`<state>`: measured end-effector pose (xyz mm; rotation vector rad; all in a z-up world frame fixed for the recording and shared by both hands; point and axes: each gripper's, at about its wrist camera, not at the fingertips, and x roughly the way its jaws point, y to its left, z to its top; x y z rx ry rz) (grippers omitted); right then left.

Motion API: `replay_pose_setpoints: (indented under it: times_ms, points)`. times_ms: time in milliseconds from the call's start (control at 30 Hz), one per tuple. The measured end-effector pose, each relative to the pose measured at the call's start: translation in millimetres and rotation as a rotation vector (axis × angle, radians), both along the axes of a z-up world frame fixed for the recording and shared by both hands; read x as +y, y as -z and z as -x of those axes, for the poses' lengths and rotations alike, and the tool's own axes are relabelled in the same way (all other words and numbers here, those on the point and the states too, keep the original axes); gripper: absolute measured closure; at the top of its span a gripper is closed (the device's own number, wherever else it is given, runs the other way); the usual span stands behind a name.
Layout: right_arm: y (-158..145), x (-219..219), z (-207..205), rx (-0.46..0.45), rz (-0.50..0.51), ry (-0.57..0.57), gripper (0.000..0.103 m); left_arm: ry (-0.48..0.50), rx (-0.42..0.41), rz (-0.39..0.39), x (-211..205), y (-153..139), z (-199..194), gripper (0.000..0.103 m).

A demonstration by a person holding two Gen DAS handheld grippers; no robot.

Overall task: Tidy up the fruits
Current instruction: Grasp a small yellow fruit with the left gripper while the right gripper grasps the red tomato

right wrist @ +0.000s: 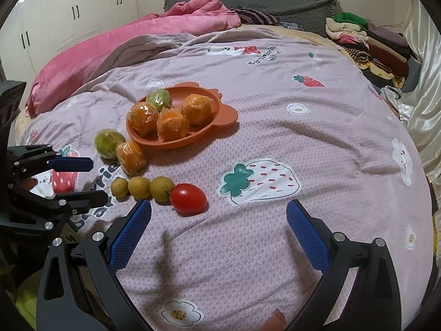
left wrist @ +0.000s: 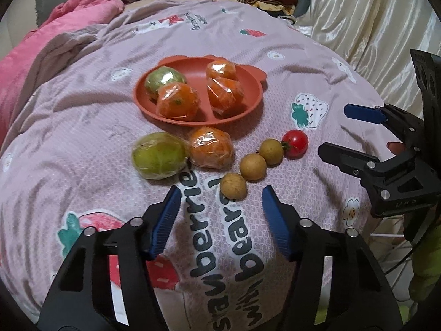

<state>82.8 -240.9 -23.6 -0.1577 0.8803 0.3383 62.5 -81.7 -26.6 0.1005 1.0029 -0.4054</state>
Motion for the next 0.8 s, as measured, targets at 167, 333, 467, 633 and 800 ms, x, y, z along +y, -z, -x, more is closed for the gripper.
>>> replay_pose_setpoints:
  times_ms: [167,333,467,633,800]
  points:
    - [5,3,-3,0.009,0.021,-0.025,0.006,0.026,0.028,0.006,-6,11,-5,0.066]
    - [11,8,-7,0.024,0.037,-0.056,0.019,0.037,0.032,0.003,-9,18,-9,0.071]
    - [18,15,-11,0.04,0.044,-0.083,0.03,0.039,0.03,0.007,-9,19,-11,0.073]
    - [24,21,-15,0.051,0.047,-0.118,0.047,0.042,0.026,0.003,-9,20,-13,0.077]
    - [27,27,-20,0.056,0.031,-0.148,0.056,0.046,0.029,0.004,-10,21,-14,0.079]
